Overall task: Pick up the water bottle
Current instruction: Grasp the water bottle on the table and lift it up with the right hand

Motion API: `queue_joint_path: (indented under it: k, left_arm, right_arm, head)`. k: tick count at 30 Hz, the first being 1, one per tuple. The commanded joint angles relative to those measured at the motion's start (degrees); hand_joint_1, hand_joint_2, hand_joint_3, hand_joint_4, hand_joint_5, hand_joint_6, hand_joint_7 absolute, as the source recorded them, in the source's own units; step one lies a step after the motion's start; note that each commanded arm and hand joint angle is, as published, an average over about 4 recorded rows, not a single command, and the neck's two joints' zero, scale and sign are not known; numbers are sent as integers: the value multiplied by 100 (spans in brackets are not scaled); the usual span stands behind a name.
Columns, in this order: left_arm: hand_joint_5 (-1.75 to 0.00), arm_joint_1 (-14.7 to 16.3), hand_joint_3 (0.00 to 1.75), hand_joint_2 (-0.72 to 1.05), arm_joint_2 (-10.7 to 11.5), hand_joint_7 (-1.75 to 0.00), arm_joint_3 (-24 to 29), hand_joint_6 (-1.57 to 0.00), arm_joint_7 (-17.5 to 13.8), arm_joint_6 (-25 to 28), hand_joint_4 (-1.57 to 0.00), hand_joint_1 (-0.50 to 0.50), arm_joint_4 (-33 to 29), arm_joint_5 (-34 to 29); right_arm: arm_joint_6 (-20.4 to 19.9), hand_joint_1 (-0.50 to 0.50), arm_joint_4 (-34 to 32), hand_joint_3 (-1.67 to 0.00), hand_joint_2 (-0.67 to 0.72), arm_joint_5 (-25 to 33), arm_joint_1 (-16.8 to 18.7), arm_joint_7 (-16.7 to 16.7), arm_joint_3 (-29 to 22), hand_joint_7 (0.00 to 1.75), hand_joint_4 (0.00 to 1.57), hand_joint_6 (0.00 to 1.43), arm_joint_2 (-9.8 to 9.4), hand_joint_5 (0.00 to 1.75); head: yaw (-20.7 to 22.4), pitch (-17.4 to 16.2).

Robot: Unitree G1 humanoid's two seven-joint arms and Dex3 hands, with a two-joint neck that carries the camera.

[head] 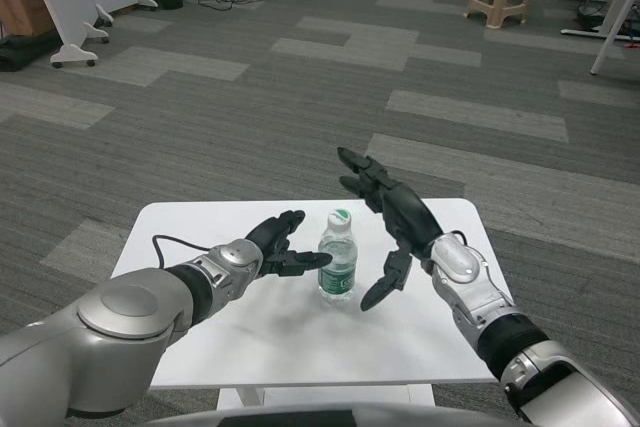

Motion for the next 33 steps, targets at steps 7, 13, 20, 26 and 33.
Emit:
queue_joint_path:
  k: [7,13,20,26,33]
  left_arm:
    - [0,108,9,105,233,0,79,0,-512,-104,0,50,-17,-10]
    - [0,226,9,105,415,0,99,0,-789,-320,0,50,-165,-10]
    - [0,334,9,105,470,0,235,0,-879,-570,0,50,-261,-1]
    - [0,431,9,105,507,0,404,0,-934,-772,0,50,-356,16]
    - [0,538,9,105,595,0,538,0,-1055,-1029,0,50,-466,80]
  right_arm:
    - [39,-12,30,-40,66,28,307,103,-916,7,0,0,-298,39]
    - [222,-9,852,-40,69,43,197,390,-965,7,0,0,-306,44]
    - [439,-14,1926,-40,65,50,-504,779,-762,14,6,0,-247,58]
    - [488,-22,2386,-40,60,76,-1099,977,-393,14,8,0,-232,61]
    - [508,-27,2476,-40,60,76,-1587,1065,75,14,14,0,-155,75]
  head:
    - [-120,-21]
    - [-177,-88]
    - [-245,-163]
    - [-244,-199]
    - [-190,-278]
